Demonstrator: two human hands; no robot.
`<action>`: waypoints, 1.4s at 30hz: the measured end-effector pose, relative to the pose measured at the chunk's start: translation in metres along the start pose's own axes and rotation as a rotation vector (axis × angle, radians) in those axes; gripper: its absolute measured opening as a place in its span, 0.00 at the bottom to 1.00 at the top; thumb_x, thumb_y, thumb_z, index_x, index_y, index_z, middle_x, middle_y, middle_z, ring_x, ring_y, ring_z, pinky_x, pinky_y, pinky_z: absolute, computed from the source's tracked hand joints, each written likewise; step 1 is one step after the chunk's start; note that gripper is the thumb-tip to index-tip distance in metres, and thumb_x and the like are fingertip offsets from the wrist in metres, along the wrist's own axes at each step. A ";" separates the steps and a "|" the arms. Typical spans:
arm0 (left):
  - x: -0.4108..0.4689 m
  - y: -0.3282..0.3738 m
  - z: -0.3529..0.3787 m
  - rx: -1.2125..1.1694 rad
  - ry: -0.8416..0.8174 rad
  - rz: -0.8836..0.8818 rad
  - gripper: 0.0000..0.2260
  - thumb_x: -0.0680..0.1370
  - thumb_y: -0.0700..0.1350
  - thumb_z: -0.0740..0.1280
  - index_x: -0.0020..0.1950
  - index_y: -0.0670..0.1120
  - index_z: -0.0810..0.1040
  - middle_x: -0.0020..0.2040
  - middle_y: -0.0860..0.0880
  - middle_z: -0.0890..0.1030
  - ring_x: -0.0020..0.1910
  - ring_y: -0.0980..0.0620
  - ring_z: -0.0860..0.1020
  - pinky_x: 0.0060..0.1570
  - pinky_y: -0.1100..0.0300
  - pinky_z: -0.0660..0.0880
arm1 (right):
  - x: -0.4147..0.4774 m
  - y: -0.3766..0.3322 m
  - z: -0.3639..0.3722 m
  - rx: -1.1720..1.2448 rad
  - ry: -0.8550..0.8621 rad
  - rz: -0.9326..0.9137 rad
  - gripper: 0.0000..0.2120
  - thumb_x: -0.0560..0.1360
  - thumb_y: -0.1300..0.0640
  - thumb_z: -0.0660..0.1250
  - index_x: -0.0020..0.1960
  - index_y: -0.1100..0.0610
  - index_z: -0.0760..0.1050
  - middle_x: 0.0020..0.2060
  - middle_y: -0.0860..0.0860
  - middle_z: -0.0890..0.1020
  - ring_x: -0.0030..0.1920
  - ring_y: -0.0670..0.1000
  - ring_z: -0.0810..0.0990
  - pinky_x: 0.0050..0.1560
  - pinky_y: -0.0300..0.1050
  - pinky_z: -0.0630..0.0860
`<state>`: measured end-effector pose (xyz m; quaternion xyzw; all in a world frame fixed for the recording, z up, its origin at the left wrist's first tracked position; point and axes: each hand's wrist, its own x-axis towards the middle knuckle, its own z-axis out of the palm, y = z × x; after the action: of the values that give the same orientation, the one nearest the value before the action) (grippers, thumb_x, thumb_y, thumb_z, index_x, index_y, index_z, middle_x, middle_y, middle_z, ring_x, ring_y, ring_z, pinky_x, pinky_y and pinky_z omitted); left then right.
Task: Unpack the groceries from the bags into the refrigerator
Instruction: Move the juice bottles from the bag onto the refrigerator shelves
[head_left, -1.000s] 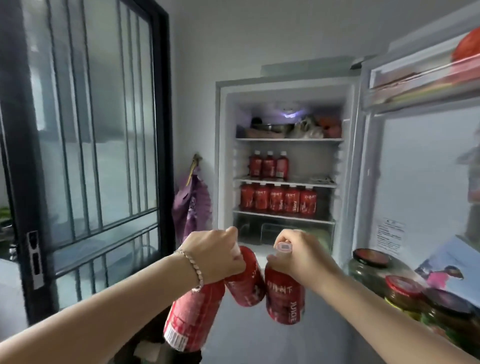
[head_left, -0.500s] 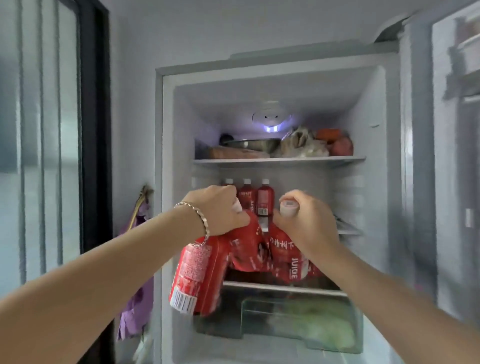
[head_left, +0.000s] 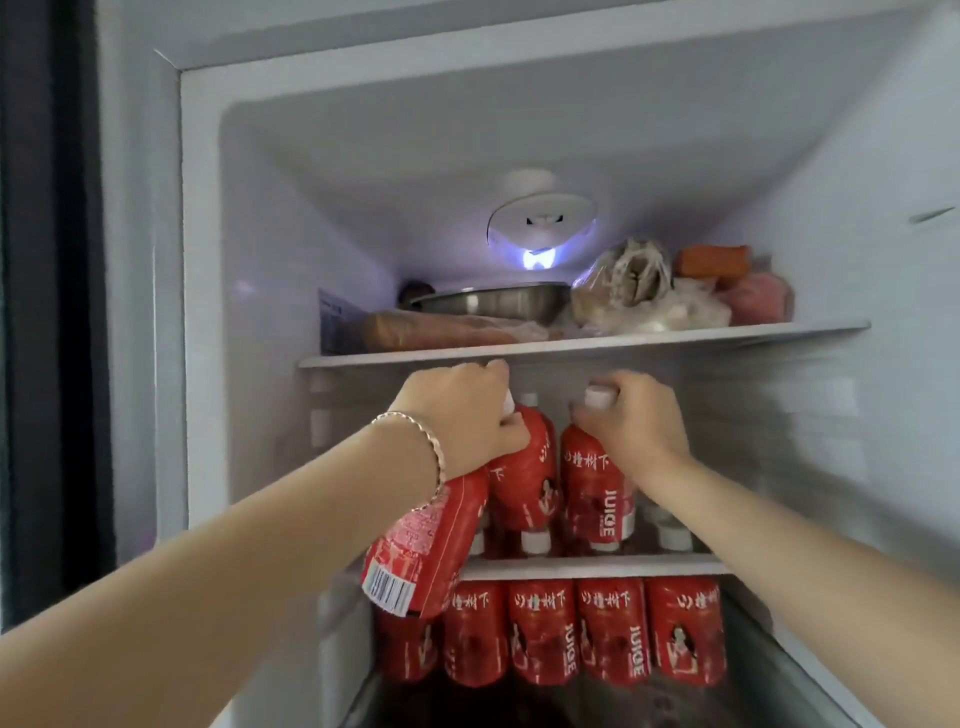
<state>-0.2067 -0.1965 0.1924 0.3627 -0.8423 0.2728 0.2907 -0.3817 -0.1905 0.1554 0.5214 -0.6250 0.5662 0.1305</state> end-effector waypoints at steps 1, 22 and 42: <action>0.002 -0.001 0.004 -0.022 -0.027 -0.007 0.11 0.76 0.54 0.60 0.45 0.47 0.65 0.49 0.49 0.78 0.49 0.45 0.77 0.43 0.58 0.66 | 0.004 0.004 0.004 -0.013 -0.005 0.026 0.16 0.71 0.53 0.71 0.56 0.59 0.79 0.52 0.55 0.82 0.55 0.56 0.79 0.50 0.45 0.73; 0.018 -0.025 0.028 -0.332 -0.169 -0.107 0.13 0.74 0.52 0.64 0.43 0.42 0.75 0.42 0.47 0.80 0.41 0.50 0.76 0.41 0.59 0.72 | 0.044 0.044 0.083 -0.083 -0.368 0.315 0.17 0.73 0.52 0.65 0.57 0.63 0.74 0.54 0.59 0.78 0.57 0.56 0.75 0.51 0.42 0.71; -0.004 -0.019 0.019 -0.176 0.280 -0.182 0.15 0.78 0.50 0.60 0.33 0.47 0.65 0.34 0.50 0.72 0.36 0.48 0.73 0.37 0.59 0.67 | -0.048 0.011 0.058 0.575 -0.378 0.105 0.40 0.61 0.58 0.80 0.65 0.45 0.62 0.53 0.43 0.77 0.52 0.43 0.79 0.54 0.45 0.78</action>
<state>-0.1951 -0.2185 0.1814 0.3691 -0.7779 0.2183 0.4594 -0.3454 -0.2175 0.0946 0.5995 -0.4792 0.6183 -0.1691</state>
